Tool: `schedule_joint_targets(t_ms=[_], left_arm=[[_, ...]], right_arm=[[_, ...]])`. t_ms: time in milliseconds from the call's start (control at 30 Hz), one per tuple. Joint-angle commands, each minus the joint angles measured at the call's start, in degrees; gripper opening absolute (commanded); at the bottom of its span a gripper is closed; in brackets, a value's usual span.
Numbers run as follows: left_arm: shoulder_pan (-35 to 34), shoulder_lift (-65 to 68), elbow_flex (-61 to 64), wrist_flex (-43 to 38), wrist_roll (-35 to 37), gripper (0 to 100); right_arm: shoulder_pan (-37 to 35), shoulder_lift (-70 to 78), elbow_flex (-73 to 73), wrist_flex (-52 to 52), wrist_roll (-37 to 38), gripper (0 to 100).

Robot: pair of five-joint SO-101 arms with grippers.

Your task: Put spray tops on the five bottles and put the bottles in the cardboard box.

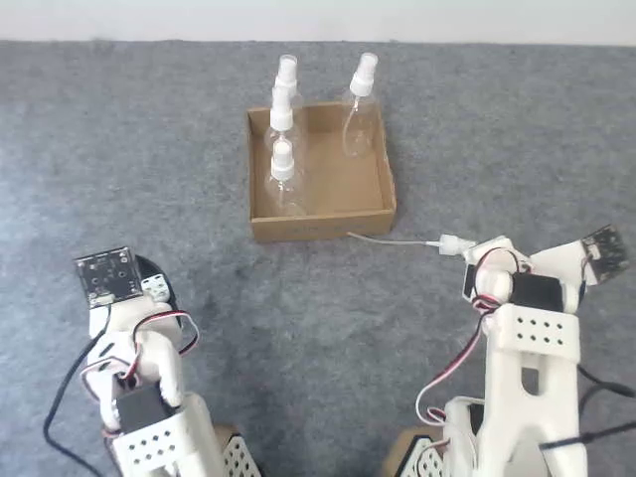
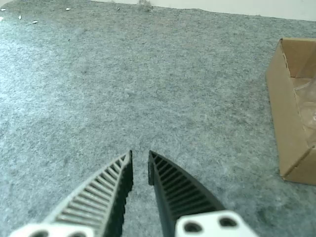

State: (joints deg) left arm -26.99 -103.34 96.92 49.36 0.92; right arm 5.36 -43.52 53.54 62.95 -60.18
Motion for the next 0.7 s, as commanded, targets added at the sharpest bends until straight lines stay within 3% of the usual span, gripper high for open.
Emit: schedule_joint_targets(t_ms=[0,167,467,667], left_arm=[[0.00,-1.05,-0.40,-0.62,-0.18,5],[0.00,-1.05,-0.40,-0.62,-0.18,5],[0.00,-1.05,-0.40,-0.62,-0.18,5],[0.00,-1.05,-0.40,-0.62,-0.18,5]], right_arm=[[-0.40,-3.12,-4.75,2.95,-0.18,13.1],[-0.40,-6.11,-4.75,6.81,0.09,12.7],[-0.22,-11.74,-4.75,19.56,7.56,12.6],[5.32,-9.89,-4.75,20.35,11.87,6.5]])
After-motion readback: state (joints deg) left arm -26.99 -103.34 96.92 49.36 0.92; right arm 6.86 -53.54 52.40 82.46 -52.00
